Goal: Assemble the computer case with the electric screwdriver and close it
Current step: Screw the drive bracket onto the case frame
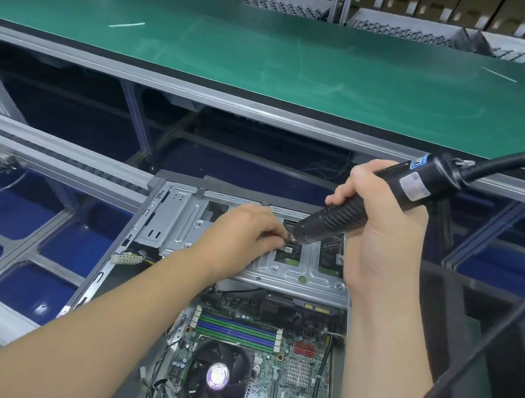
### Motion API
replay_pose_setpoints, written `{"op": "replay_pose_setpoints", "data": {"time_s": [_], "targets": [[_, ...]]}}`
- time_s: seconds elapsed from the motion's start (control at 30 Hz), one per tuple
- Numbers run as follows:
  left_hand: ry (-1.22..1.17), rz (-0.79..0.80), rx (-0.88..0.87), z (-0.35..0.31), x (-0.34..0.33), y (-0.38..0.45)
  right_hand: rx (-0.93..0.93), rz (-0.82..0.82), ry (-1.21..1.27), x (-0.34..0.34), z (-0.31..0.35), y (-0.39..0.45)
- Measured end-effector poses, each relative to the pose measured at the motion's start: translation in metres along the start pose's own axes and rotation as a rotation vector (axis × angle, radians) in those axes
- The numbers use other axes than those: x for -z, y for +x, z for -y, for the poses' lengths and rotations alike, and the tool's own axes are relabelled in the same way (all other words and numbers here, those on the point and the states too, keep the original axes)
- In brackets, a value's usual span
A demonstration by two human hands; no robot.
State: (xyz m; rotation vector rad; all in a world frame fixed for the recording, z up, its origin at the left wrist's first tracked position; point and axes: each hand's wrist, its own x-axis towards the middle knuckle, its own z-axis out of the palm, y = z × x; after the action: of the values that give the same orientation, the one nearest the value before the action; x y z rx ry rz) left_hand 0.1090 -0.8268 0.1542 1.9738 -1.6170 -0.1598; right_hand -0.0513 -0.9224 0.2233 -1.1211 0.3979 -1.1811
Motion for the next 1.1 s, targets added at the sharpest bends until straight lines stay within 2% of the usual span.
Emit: {"op": "replay_pose_setpoints", "data": {"time_s": [0.23, 0.47, 0.7, 1.1], "targets": [[-0.026, 0.012, 0.029, 0.005, -0.004, 0.004, -0.029, 0.023, -0.084, -0.012, 0.000, 0.005], [-0.097, 0.005, 0.048, 0.006, -0.002, 0.005, -0.065, 0.118, -0.226, -0.025, 0.001, 0.021], [-0.136, 0.003, 0.087, 0.005, 0.000, 0.003, -0.176, 0.189, -0.298, -0.039, 0.001, 0.042], [-0.192, 0.003, 0.107, 0.009, -0.002, 0.004, -0.169, 0.252, -0.387, -0.053, -0.005, 0.049]]}}
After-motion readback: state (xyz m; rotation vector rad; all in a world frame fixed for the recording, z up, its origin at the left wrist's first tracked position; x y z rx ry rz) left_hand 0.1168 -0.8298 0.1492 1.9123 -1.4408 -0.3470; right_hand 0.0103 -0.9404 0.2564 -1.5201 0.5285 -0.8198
